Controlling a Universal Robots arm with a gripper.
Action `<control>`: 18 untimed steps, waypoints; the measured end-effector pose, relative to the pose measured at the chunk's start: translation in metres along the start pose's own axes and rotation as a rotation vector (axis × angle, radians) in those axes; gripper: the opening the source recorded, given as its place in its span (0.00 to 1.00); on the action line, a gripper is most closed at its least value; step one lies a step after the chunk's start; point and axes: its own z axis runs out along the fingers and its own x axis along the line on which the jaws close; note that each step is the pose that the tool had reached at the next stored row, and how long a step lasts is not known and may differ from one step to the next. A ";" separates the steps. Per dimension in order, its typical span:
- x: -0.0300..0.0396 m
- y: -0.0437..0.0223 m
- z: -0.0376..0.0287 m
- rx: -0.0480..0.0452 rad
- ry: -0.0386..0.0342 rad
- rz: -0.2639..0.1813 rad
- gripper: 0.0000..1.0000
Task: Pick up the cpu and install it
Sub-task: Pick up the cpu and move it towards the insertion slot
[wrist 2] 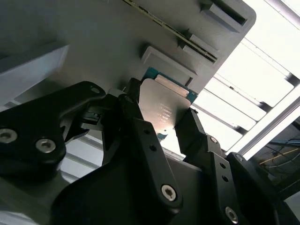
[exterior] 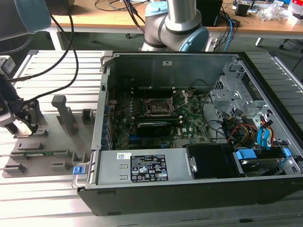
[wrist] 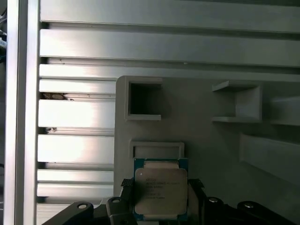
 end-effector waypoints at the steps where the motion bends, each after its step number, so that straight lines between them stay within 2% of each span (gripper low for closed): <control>1: -0.0001 0.0000 -0.0017 0.0000 0.0000 0.000 0.55; 4: -0.0002 -0.0001 -0.0062 0.0000 0.0000 0.000 0.55; 7: -0.0004 -0.0002 -0.0162 0.0000 0.0000 0.000 0.55; 9: -0.0005 -0.0002 -0.0185 0.0000 0.0000 0.000 0.55; 18: -0.0010 -0.0005 -0.0376 0.0000 0.0000 0.000 0.55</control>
